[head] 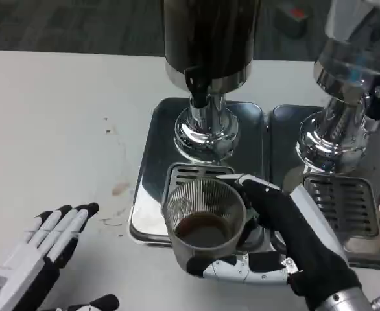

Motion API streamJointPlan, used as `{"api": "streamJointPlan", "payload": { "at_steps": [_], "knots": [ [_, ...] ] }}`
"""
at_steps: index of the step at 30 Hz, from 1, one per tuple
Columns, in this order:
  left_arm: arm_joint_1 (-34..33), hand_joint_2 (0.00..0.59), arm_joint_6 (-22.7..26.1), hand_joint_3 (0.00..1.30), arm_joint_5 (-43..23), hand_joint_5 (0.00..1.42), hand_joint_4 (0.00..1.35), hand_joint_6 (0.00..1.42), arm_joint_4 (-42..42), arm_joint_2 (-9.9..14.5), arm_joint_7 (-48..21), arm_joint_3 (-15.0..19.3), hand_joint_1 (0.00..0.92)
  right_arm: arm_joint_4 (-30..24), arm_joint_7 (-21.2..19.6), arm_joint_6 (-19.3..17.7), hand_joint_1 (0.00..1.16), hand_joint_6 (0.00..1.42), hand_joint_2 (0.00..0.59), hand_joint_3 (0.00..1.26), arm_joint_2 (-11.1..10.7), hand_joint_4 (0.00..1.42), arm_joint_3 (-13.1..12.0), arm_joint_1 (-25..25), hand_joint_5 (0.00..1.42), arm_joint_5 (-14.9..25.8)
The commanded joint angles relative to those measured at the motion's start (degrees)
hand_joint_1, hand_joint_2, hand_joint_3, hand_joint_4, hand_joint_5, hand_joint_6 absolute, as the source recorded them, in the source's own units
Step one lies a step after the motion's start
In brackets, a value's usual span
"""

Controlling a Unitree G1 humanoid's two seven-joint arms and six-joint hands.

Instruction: Grasp the cup under the faucet to collect the drink, then remove the cup.

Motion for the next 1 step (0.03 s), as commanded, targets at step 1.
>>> {"api": "streamJointPlan", "payload": {
  "at_steps": [1],
  "knots": [
    [0.45,0.147,0.81,0.0,-1.04,0.0,0.0,0.0,-0.05,-0.24,-0.17,0.18,0.0,-0.47,-0.57,-0.59,1.0,0.81,0.222,0.48,0.79,0.64,-0.15,-0.77,0.68,1.07]
  ]
}}
